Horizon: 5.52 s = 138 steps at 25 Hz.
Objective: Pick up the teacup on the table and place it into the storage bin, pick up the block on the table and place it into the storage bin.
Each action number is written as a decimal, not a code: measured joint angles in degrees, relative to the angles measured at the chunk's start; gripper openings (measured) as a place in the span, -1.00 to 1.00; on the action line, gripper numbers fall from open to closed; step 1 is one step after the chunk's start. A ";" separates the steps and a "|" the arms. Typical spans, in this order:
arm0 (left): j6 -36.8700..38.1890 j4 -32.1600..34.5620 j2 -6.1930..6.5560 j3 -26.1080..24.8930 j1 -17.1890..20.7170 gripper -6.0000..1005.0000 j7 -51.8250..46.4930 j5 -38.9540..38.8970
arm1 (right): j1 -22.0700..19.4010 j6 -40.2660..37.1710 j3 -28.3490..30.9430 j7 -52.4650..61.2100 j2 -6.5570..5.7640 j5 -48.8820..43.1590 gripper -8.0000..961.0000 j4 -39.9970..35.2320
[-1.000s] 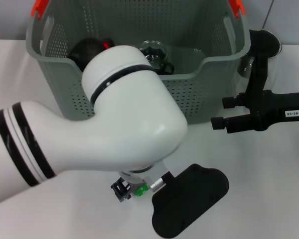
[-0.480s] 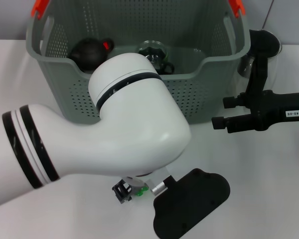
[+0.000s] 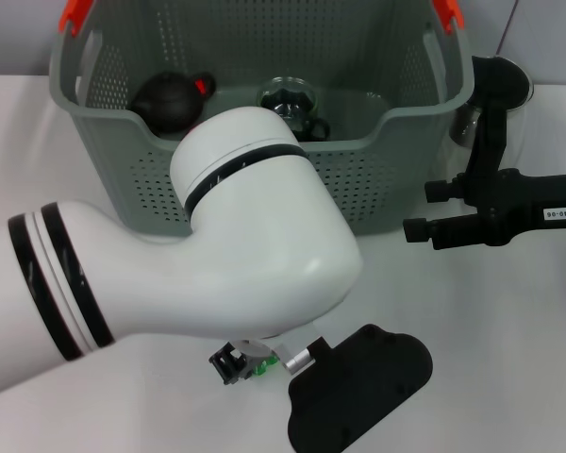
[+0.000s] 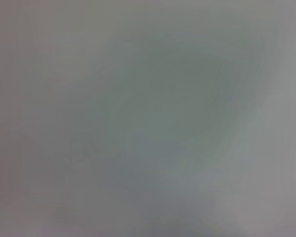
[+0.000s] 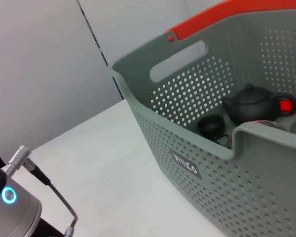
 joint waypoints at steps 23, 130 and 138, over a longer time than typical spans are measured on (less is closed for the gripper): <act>0.45 0.71 0.00 -0.17 -0.54 -0.17 -2.97 0.47 | -0.27 -0.08 0.44 -0.10 0.00 -0.01 0.97 -0.01; 5.40 7.93 0.07 -21.08 9.85 0.82 -33.90 0.05 | -1.46 -1.66 2.11 -2.29 -0.61 0.70 0.97 0.09; 3.14 5.27 0.09 -20.57 9.16 0.80 -34.70 -1.61 | -1.49 -1.67 2.11 -2.30 -0.61 0.70 0.97 0.09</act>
